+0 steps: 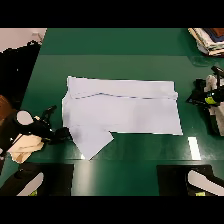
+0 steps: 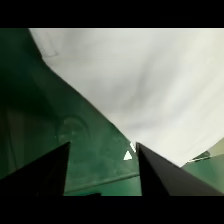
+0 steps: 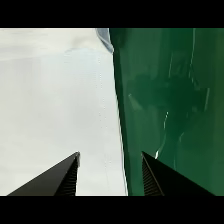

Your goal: Fold the shirts.

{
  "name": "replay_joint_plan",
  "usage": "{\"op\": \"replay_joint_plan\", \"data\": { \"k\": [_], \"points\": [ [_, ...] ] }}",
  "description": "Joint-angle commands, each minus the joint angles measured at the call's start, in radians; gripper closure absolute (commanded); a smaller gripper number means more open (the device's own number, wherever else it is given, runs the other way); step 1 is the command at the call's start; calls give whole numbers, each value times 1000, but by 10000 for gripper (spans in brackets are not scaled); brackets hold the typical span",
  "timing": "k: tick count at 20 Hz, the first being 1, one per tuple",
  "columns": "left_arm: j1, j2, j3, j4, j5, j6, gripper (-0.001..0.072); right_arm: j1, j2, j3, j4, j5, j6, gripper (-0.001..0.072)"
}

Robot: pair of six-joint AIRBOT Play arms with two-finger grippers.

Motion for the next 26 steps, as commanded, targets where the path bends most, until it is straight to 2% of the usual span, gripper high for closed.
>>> {"op": "replay_joint_plan", "data": {
  "k": [1, 4, 7, 8, 9, 12, 15, 19, 24, 26],
  "points": [
    [-5, 24, -87, -125, 148, 0, 224, -1, 11, -3, 24, 0, 0, 263],
    [-6, 24, -95, -172, 209, 0, 225, 0, 16, -3, 25, 2, 0, 263],
    [-6, 24, -95, -213, 248, 45, 227, 0, 17, -3, 26, 20, 0, 263],
    [-5, 24, -95, -217, 255, 46, 473, -1, 17, -3, 26, 42, 0, 263],
    [-5, 24, -95, -224, 255, 74, 670, -2, 17, -8, 25, 64, -7, 264],
    [-5, 25, -80, -229, 214, 96, 685, -47, 19, -68, 22, 130, -29, 263],
    [-5, 26, -46, -228, 151, 133, 685, -154, 70, -212, 22, 134, -34, 262],
    [-5, 25, -26, -229, 153, 156, 685, -279, 101, -398, 34, 147, -53, 262],
    [-5, 25, -26, -228, 153, 157, 684, -243, 100, -493, 190, 49, -96, 269],
    [-5, 25, -27, -228, 153, 157, 685, -203, 101, -492, 208, 23, -96, 369]
  ]
}}
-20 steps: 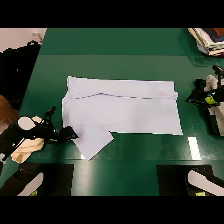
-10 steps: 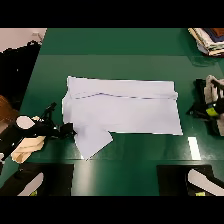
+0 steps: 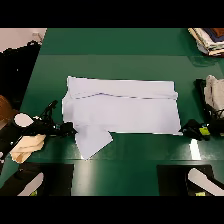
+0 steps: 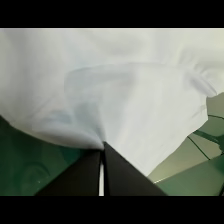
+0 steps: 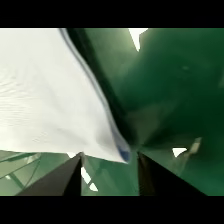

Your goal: Fold the shirts.

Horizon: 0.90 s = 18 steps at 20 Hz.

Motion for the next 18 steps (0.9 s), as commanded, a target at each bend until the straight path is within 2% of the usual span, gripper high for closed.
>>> {"op": "replay_joint_plan", "data": {
  "k": [1, 2, 3, 5, 9, 12, 15, 16, 18],
  "points": [
    [0, 0, 2, 0, 0, 3, 684, 48, 2, -27, 54, -60, -11, 420],
    [0, 0, 2, 1, -1, 3, 685, 68, 2, -27, 51, -72, -11, 480],
    [0, 1, 2, 5, -1, 4, 685, 80, 2, -27, 50, -80, -11, 598],
    [0, 1, 6, 12, -28, 4, 686, 95, 2, -22, 43, -72, -12, 696],
    [0, 67, 73, 102, -180, 2, 688, 98, 32, 45, -79, 60, -12, 696],
    [0, 220, 74, 166, -294, -71, 687, 98, 151, 50, -189, 128, -11, 696],
    [0, 350, 75, 154, -490, -134, 686, 98, 297, 51, -265, 214, 4, 697],
    [0, 375, 76, 133, -525, -140, 686, 98, 341, 51, -271, 219, 24, 697],
    [0, 381, 107, 106, -499, -139, 686, 101, 395, 51, -244, 206, 58, 696]
  ]
}}
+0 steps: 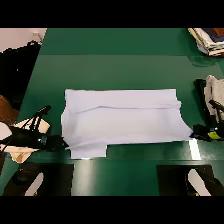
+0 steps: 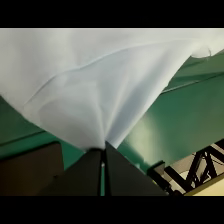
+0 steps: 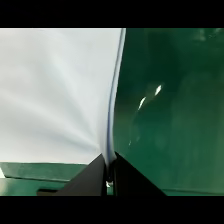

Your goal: Fold the shirts.

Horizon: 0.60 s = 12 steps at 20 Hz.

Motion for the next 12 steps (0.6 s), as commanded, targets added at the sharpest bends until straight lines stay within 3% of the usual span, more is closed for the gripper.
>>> {"op": "replay_joint_plan", "data": {
  "k": [1, 8, 12],
  "points": [
    [0, 44, 51, -17, -25, -25, 686, 4, 98, 6, -2, 18, 43, 696],
    [3, -371, 343, 64, 329, 107, 685, 31, -220, 281, 145, -104, 42, 696],
    [3, -647, 499, 63, 495, 105, 685, 125, -478, 482, 148, -134, 44, 696]
  ]
}}
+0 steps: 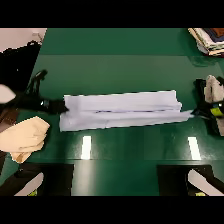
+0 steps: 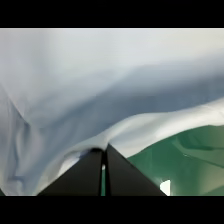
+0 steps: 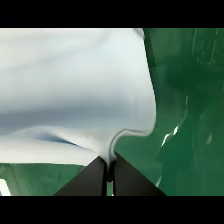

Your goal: Fold the shirts.

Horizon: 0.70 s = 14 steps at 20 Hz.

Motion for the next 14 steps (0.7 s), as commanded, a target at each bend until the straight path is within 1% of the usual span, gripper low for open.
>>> {"op": "replay_joint_plan", "data": {
  "k": [1, 4, 5, 6, 7, 8, 11, 12, 13, 14],
  "points": [
    [1, -230, 138, 8, 157, 14, 684, 68, -217, 177, 18, -44, 4, 696],
    [1, -320, 204, 8, 171, 11, 682, 89, -351, 306, 25, -58, 22, 685],
    [1, -326, 214, 7, 188, 11, 569, 89, -388, 348, 58, -59, 21, 551],
    [1, -326, 222, 6, 204, 5, 302, 85, -418, 383, 93, -58, 19, 445],
    [1, -326, 238, 6, 196, -12, 172, 73, -441, 412, 112, -46, 18, 379],
    [1, -325, 257, 6, 172, -11, 173, 56, -458, 435, 123, -19, 1, 342],
    [-2, -325, 301, -5, 75, -11, 174, -11, -467, 416, 121, 50, -33, 338],
    [-3, -325, 300, -29, 51, -10, 175, -37, -467, 393, 121, 55, -34, 267],
    [-3, -326, 300, -50, 31, -10, 180, -58, -467, 362, 122, 53, -34, 158],
    [-3, -326, 300, -66, 21, -8, 349, -80, -467, 322, 124, 48, -37, 109]
  ]
}}
